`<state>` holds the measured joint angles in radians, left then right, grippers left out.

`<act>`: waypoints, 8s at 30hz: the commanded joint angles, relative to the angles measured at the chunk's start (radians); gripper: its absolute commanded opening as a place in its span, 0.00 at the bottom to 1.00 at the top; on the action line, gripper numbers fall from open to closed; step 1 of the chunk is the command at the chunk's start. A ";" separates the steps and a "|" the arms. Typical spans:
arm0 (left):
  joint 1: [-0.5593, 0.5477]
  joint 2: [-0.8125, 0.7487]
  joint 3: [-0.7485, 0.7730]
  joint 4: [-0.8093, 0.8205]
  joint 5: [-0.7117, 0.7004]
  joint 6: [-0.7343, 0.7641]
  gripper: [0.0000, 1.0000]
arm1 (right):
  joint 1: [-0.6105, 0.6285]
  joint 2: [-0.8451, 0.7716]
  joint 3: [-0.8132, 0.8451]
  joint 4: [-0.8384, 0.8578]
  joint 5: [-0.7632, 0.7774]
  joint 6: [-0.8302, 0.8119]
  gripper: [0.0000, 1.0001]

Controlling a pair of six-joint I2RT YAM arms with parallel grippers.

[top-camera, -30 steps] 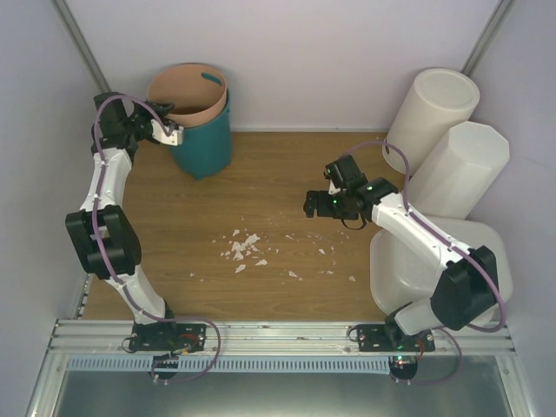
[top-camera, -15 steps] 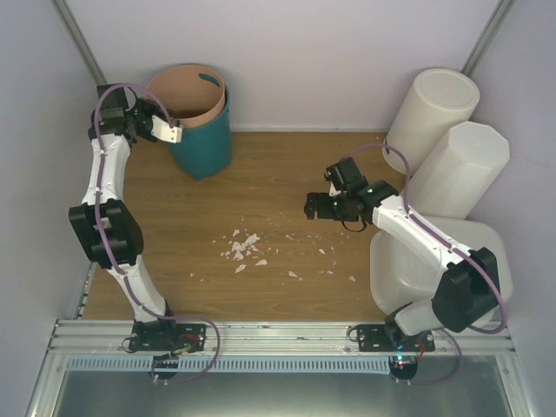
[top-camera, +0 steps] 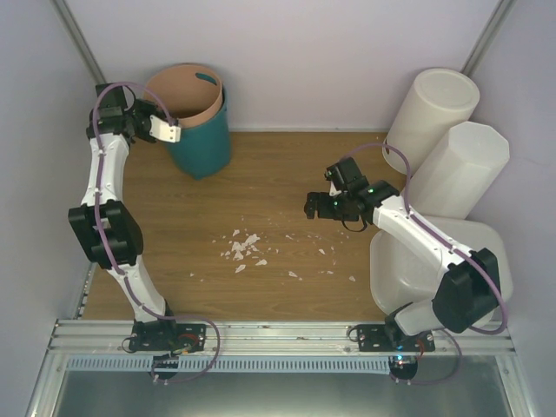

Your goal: Turn the large container upside down

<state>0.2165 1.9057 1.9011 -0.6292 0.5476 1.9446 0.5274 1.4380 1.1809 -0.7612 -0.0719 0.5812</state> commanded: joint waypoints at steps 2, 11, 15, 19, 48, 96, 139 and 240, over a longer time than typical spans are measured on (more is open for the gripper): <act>-0.007 -0.020 0.031 -0.133 -0.009 -0.071 0.00 | 0.005 -0.025 0.027 0.009 0.014 0.005 1.00; -0.006 -0.076 0.121 -0.165 -0.011 -0.032 0.00 | 0.005 -0.023 0.049 0.004 0.018 -0.001 1.00; -0.006 -0.106 0.142 -0.156 0.001 -0.008 0.00 | 0.005 -0.027 0.049 0.004 0.020 -0.002 1.00; -0.006 -0.144 0.151 -0.113 0.021 0.004 0.00 | 0.005 -0.028 0.048 0.003 0.021 -0.005 1.00; 0.031 -0.440 0.054 0.667 0.364 -0.679 0.00 | 0.003 -0.155 0.247 -0.087 0.233 -0.014 1.00; -0.584 -0.387 -0.833 1.262 0.556 -2.396 0.00 | 0.003 -0.431 0.583 -0.001 0.840 -0.165 1.00; -0.618 -0.088 -0.490 0.790 0.583 -2.289 0.00 | -0.379 -0.395 -0.392 0.417 -0.148 0.282 1.00; -0.610 -0.019 -0.303 0.019 -0.073 -1.552 0.00 | -0.398 0.024 -0.152 0.721 -0.506 0.059 1.00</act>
<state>-0.3855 1.9175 1.6154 -0.7181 0.4599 0.4450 0.1280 1.5101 1.0241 -0.1028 -0.4709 0.6140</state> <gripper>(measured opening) 0.052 0.998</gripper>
